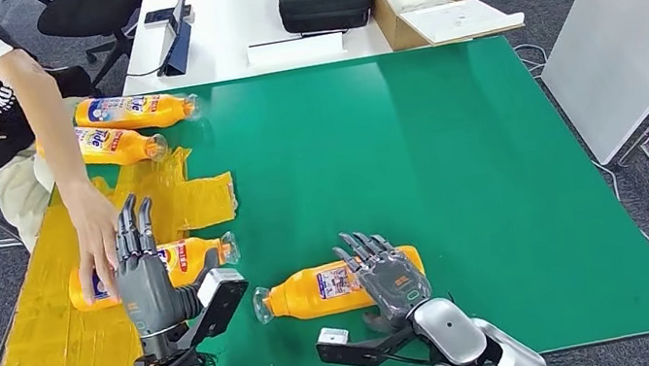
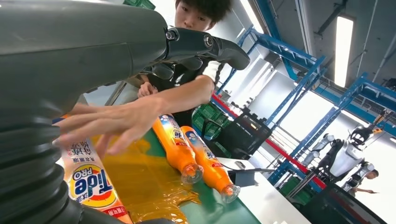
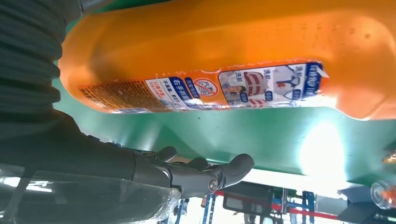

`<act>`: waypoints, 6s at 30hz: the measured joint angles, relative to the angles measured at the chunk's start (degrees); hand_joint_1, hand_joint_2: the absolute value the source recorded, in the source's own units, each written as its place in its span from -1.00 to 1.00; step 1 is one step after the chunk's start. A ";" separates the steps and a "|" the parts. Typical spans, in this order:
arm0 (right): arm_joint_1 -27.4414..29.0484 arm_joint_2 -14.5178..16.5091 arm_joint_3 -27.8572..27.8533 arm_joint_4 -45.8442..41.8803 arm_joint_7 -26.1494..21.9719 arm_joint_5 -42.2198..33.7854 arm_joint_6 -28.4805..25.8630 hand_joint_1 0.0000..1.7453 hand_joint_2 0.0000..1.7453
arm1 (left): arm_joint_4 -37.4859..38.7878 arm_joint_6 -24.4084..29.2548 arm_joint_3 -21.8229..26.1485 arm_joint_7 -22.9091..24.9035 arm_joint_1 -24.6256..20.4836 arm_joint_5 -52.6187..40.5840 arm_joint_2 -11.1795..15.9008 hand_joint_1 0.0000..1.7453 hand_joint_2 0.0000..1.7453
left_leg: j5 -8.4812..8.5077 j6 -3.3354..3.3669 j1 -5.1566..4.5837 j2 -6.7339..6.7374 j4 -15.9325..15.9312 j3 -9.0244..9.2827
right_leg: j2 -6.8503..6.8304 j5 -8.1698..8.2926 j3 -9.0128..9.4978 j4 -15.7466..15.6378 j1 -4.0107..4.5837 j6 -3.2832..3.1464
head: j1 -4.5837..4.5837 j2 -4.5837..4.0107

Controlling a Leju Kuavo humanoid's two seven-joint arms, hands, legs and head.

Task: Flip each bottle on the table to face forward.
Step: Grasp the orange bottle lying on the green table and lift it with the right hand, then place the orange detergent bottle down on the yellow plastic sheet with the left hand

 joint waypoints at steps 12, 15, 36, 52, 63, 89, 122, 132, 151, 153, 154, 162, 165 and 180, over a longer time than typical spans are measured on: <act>-3.27 0.40 -3.62 6.12 -1.02 -3.53 0.55 -1.00 1.00 | 0.10 0.00 0.16 -0.97 0.32 1.35 0.00 -1.00 1.00 | 0.02 0.01 -0.01 -0.01 0.01 0.00 | 0.00 0.01 0.01 0.00 0.00 0.00 | 0.01 0.01; -3.69 0.44 -4.00 7.33 -0.94 -4.13 0.62 -1.00 1.00 | 0.24 0.00 0.19 -1.42 0.16 1.60 0.00 -1.00 1.00 | 0.01 0.01 0.00 -0.01 0.01 0.00 | 0.00 0.01 0.00 0.00 0.00 0.00 | 0.01 0.01; -7.47 4.28 -4.98 16.63 -2.61 -6.80 -0.21 0.06 1.00 | 2.35 0.00 1.44 -3.80 -0.50 1.99 -0.23 -1.00 1.00 | 0.02 0.00 0.00 0.01 0.01 0.02 | 0.01 0.01 0.00 0.00 0.00 0.00 | 0.01 0.00; -7.82 4.79 -4.99 17.56 -2.62 -7.13 -0.42 1.00 1.00 | 2.56 0.00 1.79 -4.02 -0.53 3.12 -0.47 -1.00 1.00 | 0.02 0.00 0.00 0.03 0.01 0.06 | 0.02 0.01 0.01 0.00 0.00 0.00 | 0.01 0.00; -2.30 5.31 -10.50 9.05 -11.55 -20.33 -15.20 1.00 1.00 | 3.39 -0.81 0.42 -3.80 -0.78 9.68 -0.32 -1.00 1.00 | 0.02 0.01 0.00 -0.01 0.01 -0.01 | 0.00 0.00 -0.04 0.00 0.00 0.00 | 0.01 0.00; 3.41 19.80 -25.17 10.36 -45.41 -48.29 -31.12 1.00 1.00 | 5.33 -25.97 -11.86 -11.12 -4.51 41.03 1.96 -1.00 1.00 | 0.03 0.00 0.00 0.00 0.00 -0.05 | 0.00 0.00 -0.07 0.01 0.00 0.00 | 0.01 0.00; 0.86 26.58 -18.06 26.13 -43.23 -39.25 -34.17 1.00 1.00 | 6.90 -46.65 -16.79 -7.46 -7.45 65.13 1.77 -1.00 1.00 | 0.03 0.00 0.02 0.03 0.00 -0.06 | 0.00 0.00 -0.09 0.02 0.00 -0.01 | 0.01 0.01; -0.51 27.04 -16.81 29.29 -42.51 -36.31 -34.46 1.00 1.00 | 7.52 -45.43 -16.58 -7.48 -7.76 65.66 1.77 -1.00 1.00 | 0.03 -0.01 0.02 0.04 0.00 -0.06 | 0.00 0.00 -0.10 0.02 0.00 -0.01 | 0.03 0.01; -5.04 28.04 -11.55 34.27 -40.32 -40.88 -34.14 1.00 1.00 | 8.07 -44.94 -13.76 -10.62 -8.14 72.62 1.79 -0.25 1.00 | 0.03 0.00 0.02 0.08 0.00 -0.05 | 0.02 0.00 -0.11 0.02 0.00 -0.01 | 0.01 0.01; -5.39 28.16 -11.24 34.83 -40.39 -41.44 -34.20 1.00 1.00 | 7.64 -44.95 -13.45 -11.28 -8.24 73.79 1.79 0.74 1.00 | 0.03 0.00 0.02 0.08 0.00 -0.05 | 0.02 0.00 -0.11 0.02 0.00 -0.01 | 0.01 0.01; -5.47 28.20 -11.17 35.13 -40.48 -41.62 -34.24 1.00 1.00 | 7.26 -44.95 -13.29 -11.57 -8.24 74.17 1.79 0.98 1.00 | 0.04 0.00 0.02 0.08 0.00 -0.05 | 0.02 0.00 -0.11 0.02 0.00 -0.01 | 0.01 0.01; -6.15 28.45 -11.33 36.21 -41.21 -41.65 -34.27 1.00 1.00 | 4.67 -44.81 -12.38 -12.31 -7.97 74.93 1.73 1.00 1.00 | 0.04 0.00 0.02 0.10 0.01 -0.04 | 0.03 0.00 -0.13 0.02 0.00 -0.01 | 0.01 0.00; -6.25 28.54 -11.33 36.27 -41.10 -41.29 -34.18 1.00 1.00 | 4.57 -44.45 -12.19 -12.63 -7.97 74.93 1.72 1.00 1.00 | 0.03 0.00 0.02 0.11 0.01 -0.04 | 0.04 0.00 -0.13 0.02 0.00 -0.01 | 0.01 0.01; -6.26 28.88 -12.07 36.41 -40.95 -39.97 -34.19 1.00 1.00 | 4.43 -43.57 -11.78 -12.73 -8.00 74.93 1.41 1.00 1.00 | 0.03 0.00 0.02 0.11 0.01 -0.04 | 0.04 0.00 -0.14 0.02 0.00 -0.01 | 0.03 0.00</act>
